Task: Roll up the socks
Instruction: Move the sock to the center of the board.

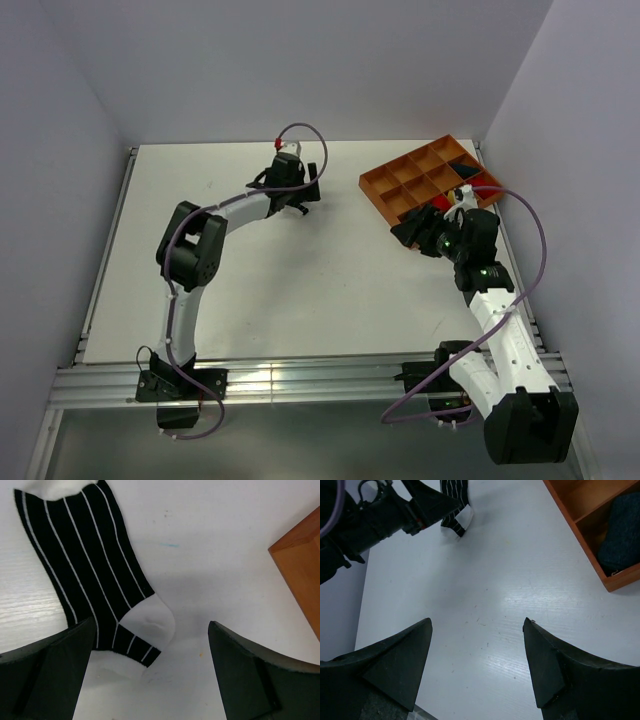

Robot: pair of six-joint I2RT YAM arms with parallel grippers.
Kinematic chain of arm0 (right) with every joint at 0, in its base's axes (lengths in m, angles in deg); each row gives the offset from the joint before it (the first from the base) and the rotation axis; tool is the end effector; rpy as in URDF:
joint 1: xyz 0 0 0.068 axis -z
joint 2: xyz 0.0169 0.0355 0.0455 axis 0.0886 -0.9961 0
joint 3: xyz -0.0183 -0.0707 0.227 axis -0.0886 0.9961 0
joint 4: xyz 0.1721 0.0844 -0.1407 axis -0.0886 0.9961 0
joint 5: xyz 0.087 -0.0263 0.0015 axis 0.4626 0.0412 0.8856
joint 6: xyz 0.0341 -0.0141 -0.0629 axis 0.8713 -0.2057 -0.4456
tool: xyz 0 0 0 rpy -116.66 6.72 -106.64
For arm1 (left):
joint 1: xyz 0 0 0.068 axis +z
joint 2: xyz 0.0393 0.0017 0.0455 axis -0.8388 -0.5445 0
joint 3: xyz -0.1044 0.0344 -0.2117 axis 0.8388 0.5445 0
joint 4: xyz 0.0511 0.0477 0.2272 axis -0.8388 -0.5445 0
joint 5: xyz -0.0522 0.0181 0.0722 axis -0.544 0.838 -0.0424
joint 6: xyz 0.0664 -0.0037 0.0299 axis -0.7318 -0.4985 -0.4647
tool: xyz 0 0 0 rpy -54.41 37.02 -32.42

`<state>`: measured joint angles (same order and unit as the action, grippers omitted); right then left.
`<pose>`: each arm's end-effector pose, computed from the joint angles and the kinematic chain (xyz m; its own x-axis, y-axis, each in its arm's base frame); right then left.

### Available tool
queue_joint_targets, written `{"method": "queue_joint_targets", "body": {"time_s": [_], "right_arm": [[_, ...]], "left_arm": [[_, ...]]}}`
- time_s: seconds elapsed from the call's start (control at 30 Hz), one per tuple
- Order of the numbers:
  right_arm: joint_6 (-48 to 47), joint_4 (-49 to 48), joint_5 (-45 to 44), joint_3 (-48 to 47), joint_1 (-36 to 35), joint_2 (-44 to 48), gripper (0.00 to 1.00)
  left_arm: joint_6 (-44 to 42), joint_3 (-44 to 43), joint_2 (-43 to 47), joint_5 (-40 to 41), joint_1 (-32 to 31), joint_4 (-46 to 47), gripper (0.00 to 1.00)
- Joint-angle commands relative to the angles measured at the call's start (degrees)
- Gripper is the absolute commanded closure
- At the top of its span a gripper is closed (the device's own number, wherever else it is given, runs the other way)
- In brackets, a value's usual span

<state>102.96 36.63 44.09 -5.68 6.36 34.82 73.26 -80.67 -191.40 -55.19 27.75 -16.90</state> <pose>0.2150 0.0234 0.2435 -0.5492 0.4400 -0.7105 -0.1602 0.7790 0.6062 0.4156 -0.2243 0.1577 -0.6298 -0.1754 -0.7567 0.1180 0.9413 -0.3164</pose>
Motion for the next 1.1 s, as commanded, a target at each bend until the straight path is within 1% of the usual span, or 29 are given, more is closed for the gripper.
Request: {"method": "queue_joint_targets", "body": {"time_s": [0.0,0.13,0.2,0.23,0.37,0.47,0.53,0.57,0.63,0.7,0.77,0.8,0.87,0.9,0.93,1.0,1.07], "right_arm": [[-2.16,-0.72,1.39,0.37,0.04,0.78,0.20],[-3.13,-1.43,2.61,1.42,-0.05,1.22,0.21],[-4.88,-0.38,2.35,0.55,-0.05,0.61,0.22],[-5.32,0.06,2.35,0.28,-0.05,0.61,0.22],[-6.03,-1.07,1.22,0.19,-1.01,0.44,0.25],[-7.17,-0.29,-0.54,-0.86,-4.08,-0.44,0.25],[-7.87,0.33,-3.17,-1.47,-6.98,-0.80,0.26],[-8.14,0.33,-4.40,-1.65,-8.12,-0.80,0.26],[-9.36,0.42,-8.27,-2.18,-12.16,-0.71,0.26],[-10.25,0.07,-9.94,-2.44,-16.54,-1.06,0.26],[-11.04,-0.72,-10.30,-2.62,-18.85,-2.02,0.26],[-11.48,-0.98,-10.04,-2.71,-19.81,-2.38,0.26],[-13.32,-1.07,-10.82,-3.76,-22.89,-3.69,0.26],[-14.20,-1.34,-11.18,-4.02,-24.20,-4.22,0.26],[-15.69,-1.34,-12.75,-4.72,-26.92,-5.44,0.26],[-17.19,-1.69,-13.64,-6.13,-29.74,-7.12,0.26],[-19.38,-1.86,-15.92,-7.36,-34.13,-10.28,0.27]], "left_arm": [[-0.35,0.23,-1.72,-2.08,-0.27,4.63,0.00],[1.32,3.04,-2.25,-3.05,-0.98,4.11,0.01],[2.54,5.76,-1.29,-3.40,-1.42,2.88,0.01],[2.90,7.34,0.72,-3.66,-2.03,2.96,0.01],[4.05,19.97,7.67,-2.00,-4.93,5.07,0.01],[4.22,26.31,12.42,-1.47,-7.74,4.55,0.00],[4.31,28.79,15.31,-1.29,-9.93,3.67,0.01],[4.22,31.58,16.46,-1.47,-10.64,3.49,0.00],[4.84,34.67,20.05,-1.82,-12.48,3.93,0.01],[6.50,39.07,23.05,-1.64,-13.54,4.37,0.01],[8.17,41.27,28.15,-1.47,-13.99,3.06,0.01],[9.31,41.19,31.99,0.45,-13.90,-0.95,0.00],[9.76,40.14,36.14,2.83,-13.90,-4.31,0.01],[10.46,39.62,40.25,5.54,-13.90,-6.07,0.01],[10.81,39.09,42.29,6.43,-13.64,-8.26,0.01],[12.04,38.73,47.47,7.15,-12.07,-10.12,0.00],[13.01,38.55,50.12,6.18,-10.04,-12.50,0.00]]}}
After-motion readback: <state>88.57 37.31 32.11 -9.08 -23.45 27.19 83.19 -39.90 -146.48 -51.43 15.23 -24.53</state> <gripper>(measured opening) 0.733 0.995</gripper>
